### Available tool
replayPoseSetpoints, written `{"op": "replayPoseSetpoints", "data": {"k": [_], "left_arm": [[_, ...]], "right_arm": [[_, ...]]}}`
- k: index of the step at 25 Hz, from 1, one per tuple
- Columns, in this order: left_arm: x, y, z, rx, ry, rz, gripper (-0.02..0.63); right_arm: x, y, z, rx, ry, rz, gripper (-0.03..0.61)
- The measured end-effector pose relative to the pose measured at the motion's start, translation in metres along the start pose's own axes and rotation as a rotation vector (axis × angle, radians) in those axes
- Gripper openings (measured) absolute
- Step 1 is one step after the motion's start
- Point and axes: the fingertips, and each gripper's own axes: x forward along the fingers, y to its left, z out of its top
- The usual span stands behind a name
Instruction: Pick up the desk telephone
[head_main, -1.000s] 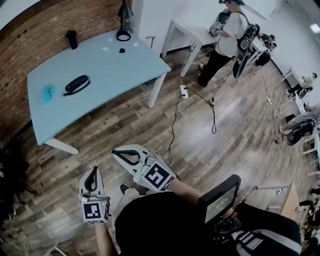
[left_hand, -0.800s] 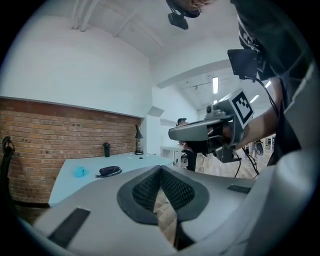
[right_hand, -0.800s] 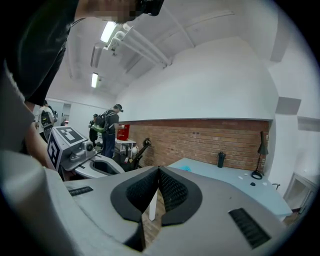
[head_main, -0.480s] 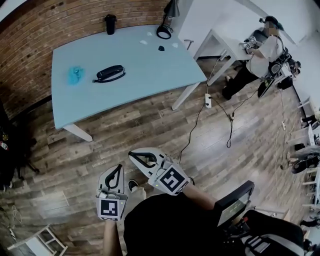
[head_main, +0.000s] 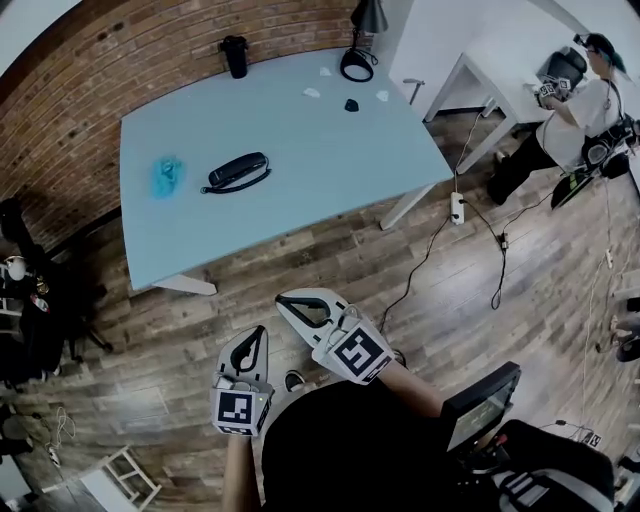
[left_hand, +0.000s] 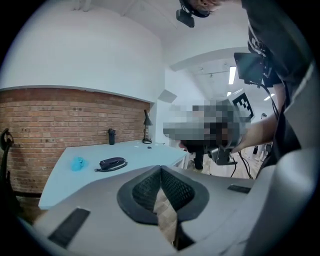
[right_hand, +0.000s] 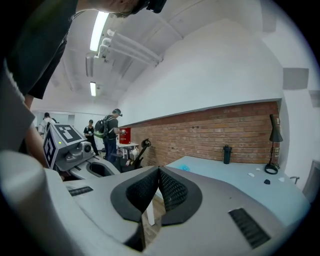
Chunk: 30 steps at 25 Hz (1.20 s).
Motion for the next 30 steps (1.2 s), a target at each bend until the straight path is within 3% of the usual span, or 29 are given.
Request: {"op": "replayPoseSetpoints", "data": {"k": [6, 12, 17, 20, 26, 30], "left_arm": [[0.083, -0.023, 0.04, 0.051, -0.001, -0.033, 0.023], [0.115, -0.01, 0.037, 0.055, 0.023, -0.009, 0.023], [0.111, 0.042, 0.01, -0.007, 0.061, -0.045, 0.023], [0.122, 0.074, 0.006, 0.026, 0.085, -0.079, 0.023], [0.135, 0.126, 0.024, 0.098, 0.073, -0.207, 0.023], [0.143, 0.163, 0.022, 0.132, 0.084, -0.211, 0.023]], "right_arm": [[0.005, -0.078, -0.009, 0.001, 0.051, -0.036, 0.005], [0.039, -0.106, -0.022, 0.015, 0.092, -0.009, 0.005], [0.094, -0.097, -0.024, 0.009, 0.116, 0.035, 0.005], [0.124, -0.104, -0.02, -0.007, 0.139, 0.038, 0.005], [0.16, -0.123, -0.003, -0.003, 0.167, -0.048, 0.005], [0.186, -0.125, -0.008, -0.034, 0.198, -0.025, 0.005]]}}
